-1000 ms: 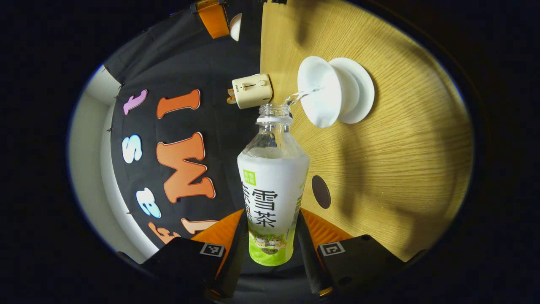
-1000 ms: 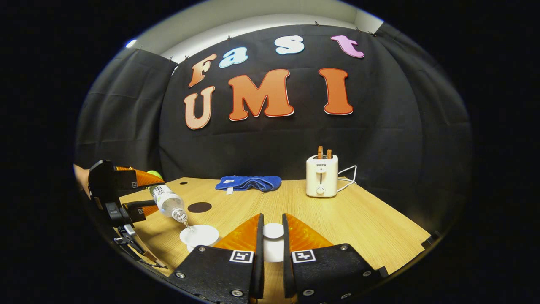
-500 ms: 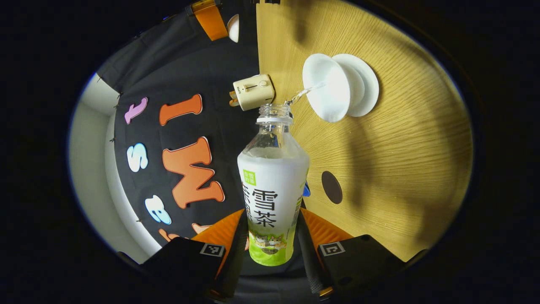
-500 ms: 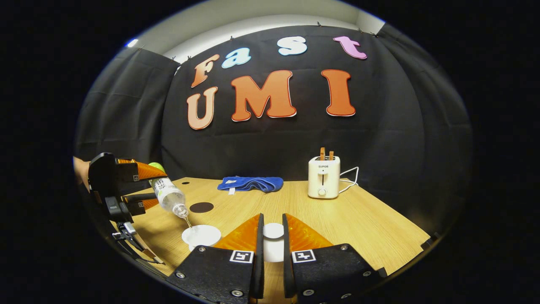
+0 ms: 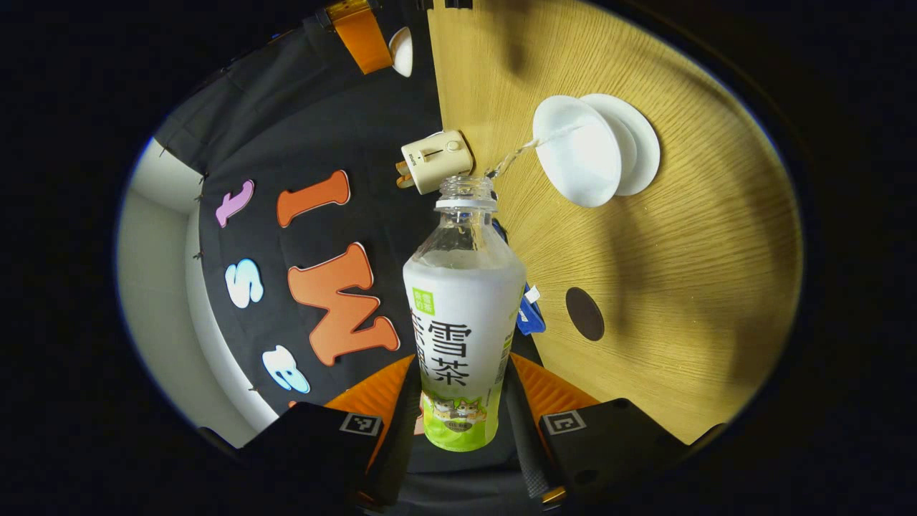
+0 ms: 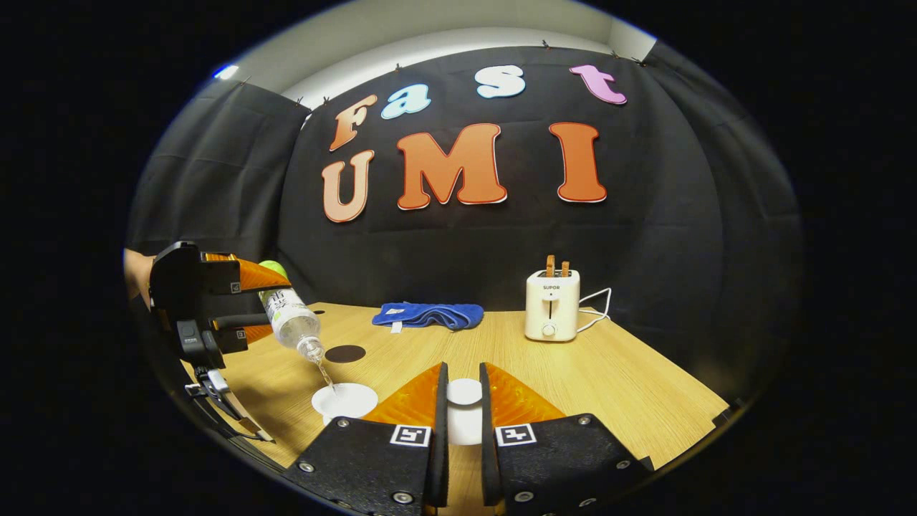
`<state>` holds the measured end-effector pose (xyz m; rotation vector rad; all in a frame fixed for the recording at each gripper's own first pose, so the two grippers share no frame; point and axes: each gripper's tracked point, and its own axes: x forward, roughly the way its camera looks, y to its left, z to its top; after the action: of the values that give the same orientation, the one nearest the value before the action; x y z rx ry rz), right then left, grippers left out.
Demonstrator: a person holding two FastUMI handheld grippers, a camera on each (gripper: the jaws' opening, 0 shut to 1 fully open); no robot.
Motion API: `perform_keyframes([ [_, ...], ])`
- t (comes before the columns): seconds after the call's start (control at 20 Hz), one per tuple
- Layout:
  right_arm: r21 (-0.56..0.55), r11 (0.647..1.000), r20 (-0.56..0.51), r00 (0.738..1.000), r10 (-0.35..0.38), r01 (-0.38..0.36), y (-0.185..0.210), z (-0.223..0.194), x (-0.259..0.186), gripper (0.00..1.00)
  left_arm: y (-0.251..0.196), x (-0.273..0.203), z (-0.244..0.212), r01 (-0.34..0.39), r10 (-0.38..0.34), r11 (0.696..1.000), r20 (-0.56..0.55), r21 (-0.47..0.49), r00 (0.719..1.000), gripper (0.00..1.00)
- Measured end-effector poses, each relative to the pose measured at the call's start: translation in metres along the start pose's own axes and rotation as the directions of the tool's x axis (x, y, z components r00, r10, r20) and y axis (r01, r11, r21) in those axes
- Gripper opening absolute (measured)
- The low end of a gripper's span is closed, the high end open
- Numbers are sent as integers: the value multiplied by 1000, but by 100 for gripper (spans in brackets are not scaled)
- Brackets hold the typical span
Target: Open the teacup lid with one hand, grasp the water bottle and pour water into the teacup with the other hand; after pouring, place the water bottle on the coaster and then close the teacup lid.
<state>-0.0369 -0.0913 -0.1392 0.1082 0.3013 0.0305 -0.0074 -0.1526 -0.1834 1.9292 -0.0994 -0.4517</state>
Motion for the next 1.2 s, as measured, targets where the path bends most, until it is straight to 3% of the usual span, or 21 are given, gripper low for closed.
perform_keyframes([
  [0.7,-28,999,-4,1000,16,-16,3,-4,-4,19,6,15,-11,-54,53,985,14,163,999,67],
  [0.75,-32,999,-4,1000,20,-20,4,-5,-5,19,4,16,-10,-51,48,985,18,166,999,63],
  [1.2,-49,998,-17,999,41,-42,13,-6,-5,19,-23,26,7,-3,-8,986,64,166,998,67],
])
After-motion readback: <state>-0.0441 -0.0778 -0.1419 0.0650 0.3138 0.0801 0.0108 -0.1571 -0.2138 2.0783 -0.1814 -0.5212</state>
